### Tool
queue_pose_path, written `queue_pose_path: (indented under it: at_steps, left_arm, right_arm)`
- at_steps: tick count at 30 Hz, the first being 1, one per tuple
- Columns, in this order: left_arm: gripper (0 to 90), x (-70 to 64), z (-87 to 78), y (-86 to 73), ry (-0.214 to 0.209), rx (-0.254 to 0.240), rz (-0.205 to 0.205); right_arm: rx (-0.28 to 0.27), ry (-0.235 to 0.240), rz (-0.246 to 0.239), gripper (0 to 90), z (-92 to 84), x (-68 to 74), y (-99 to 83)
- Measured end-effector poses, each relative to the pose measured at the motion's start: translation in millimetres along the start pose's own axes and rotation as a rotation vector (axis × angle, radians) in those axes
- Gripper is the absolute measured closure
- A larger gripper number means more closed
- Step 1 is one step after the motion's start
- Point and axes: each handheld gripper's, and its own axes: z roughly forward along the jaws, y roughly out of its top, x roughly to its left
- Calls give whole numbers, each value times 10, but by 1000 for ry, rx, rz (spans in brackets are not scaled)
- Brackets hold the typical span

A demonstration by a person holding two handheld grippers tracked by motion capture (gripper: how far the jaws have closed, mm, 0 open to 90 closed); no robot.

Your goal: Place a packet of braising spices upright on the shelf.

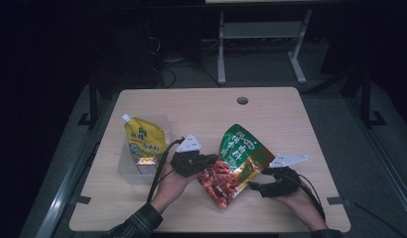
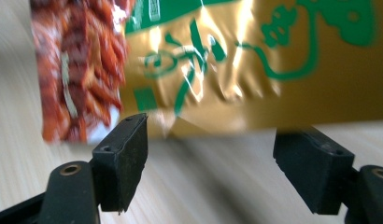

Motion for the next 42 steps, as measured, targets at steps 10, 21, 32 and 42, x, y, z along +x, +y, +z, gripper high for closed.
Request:
queue_pose_path:
  at_steps: [10, 21, 32, 42]
  left_arm:
    - [900, -37, -16, 12, -8, -21, -17]
    - [882, -11, 21, -50, 14, 0, -36]
    - [565, -24, 43, -94, -11, 47, -47]
    - [375, -104, -6, -266, -94, 134, 29]
  right_arm:
    - [-162, 104, 24, 603, 21, 0, 128]
    - [-183, 137, -8, 898, -95, -62, 227]
    - [-237, 155, -60, 900, -408, -122, 405]
    - [-233, 150, -79, 900, -369, -139, 699]
